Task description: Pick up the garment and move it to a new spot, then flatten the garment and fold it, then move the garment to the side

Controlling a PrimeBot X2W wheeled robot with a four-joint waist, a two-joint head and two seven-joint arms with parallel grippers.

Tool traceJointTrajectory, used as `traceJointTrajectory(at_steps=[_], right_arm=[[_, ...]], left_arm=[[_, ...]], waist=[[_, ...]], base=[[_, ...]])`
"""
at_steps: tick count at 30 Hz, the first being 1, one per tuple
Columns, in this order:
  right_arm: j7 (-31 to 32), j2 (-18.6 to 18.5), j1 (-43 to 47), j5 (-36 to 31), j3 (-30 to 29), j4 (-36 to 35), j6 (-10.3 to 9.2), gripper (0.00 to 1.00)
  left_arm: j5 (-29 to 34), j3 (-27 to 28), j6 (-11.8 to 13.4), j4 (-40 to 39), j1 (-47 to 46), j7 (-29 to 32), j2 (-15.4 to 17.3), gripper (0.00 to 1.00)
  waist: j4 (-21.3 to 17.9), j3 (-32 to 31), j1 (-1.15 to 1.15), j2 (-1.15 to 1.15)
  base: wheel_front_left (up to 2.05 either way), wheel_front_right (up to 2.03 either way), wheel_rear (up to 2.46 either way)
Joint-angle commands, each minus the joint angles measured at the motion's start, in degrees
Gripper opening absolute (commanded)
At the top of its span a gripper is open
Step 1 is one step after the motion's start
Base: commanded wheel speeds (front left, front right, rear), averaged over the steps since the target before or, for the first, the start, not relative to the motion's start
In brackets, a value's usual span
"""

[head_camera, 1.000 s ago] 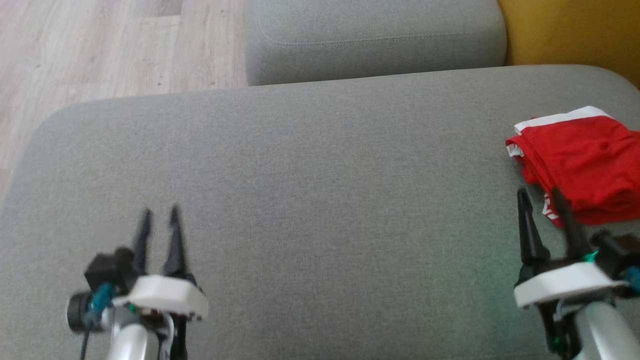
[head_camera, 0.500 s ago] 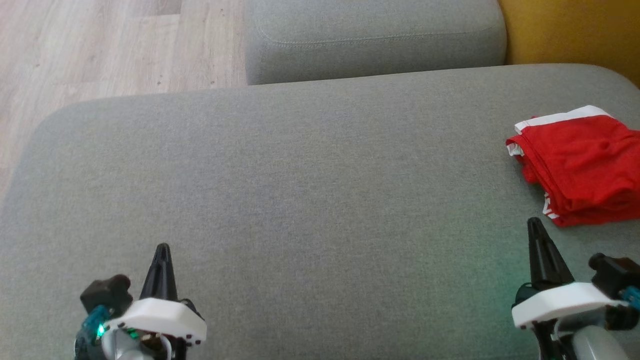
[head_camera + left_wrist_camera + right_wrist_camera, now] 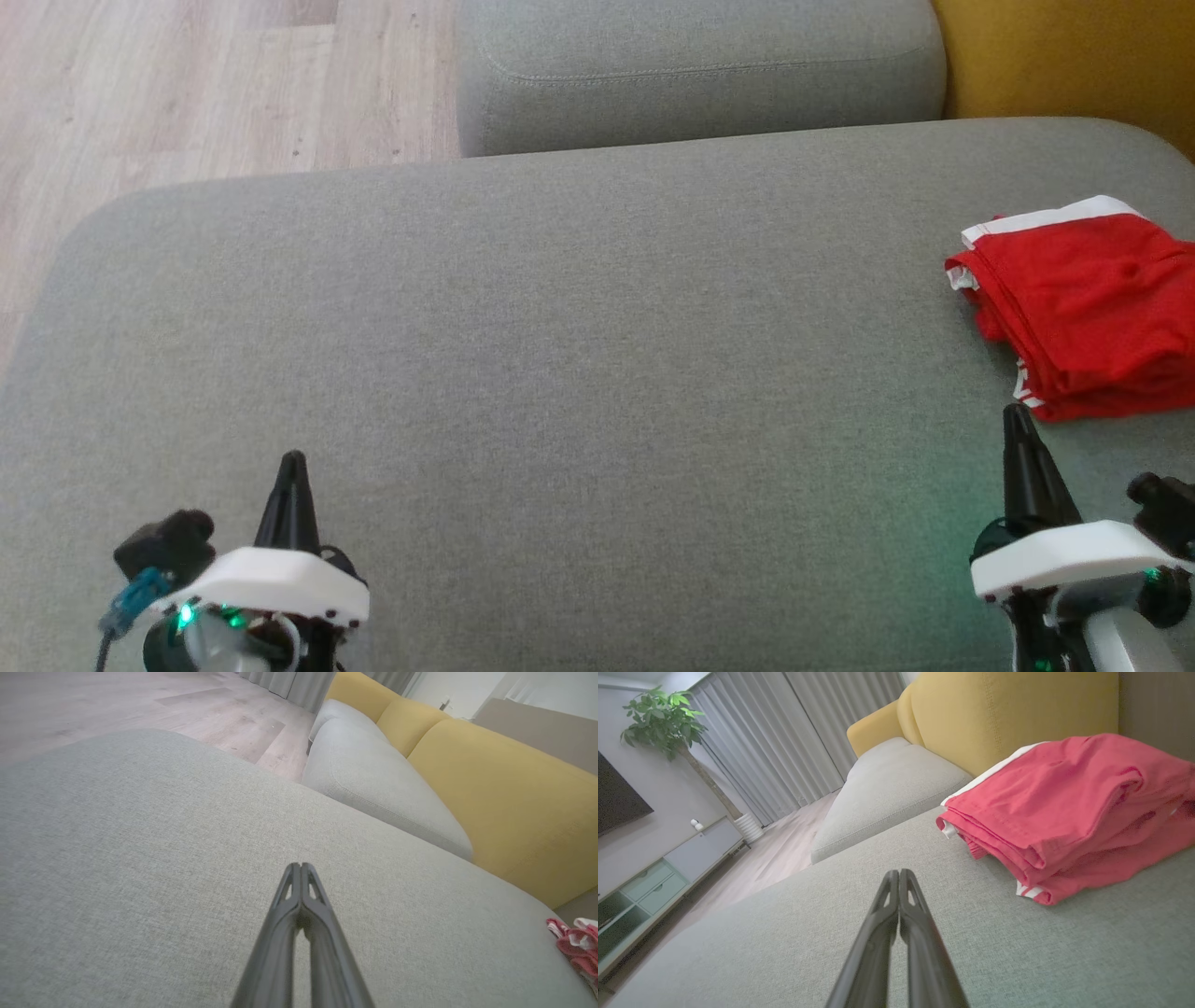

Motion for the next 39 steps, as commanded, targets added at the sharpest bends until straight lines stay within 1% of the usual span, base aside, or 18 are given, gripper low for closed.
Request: traceJointTrajectory(at_steps=[1,39], right_arm=[[0.5,0.0,-2.9,1.3,-0.6,-2.1,0.11,0.00],[6.8,2.5,-3.5,24.0,-3.9,-3.7,0.25,0.00]], left_arm=[[-1.3,0.9,-0.4,-2.3,-3.0,0.3,0.4,0.00],[-25.9,4.4,-3.7,-2.9,-4.2,6.7,0.6,0.00]], waist=[[0.0,0.0,0.00,0.00],[0.0,0.4,0.00,0.00]], base=[[0.00,0.00,0.00],[0.00,0.00,0.00]])
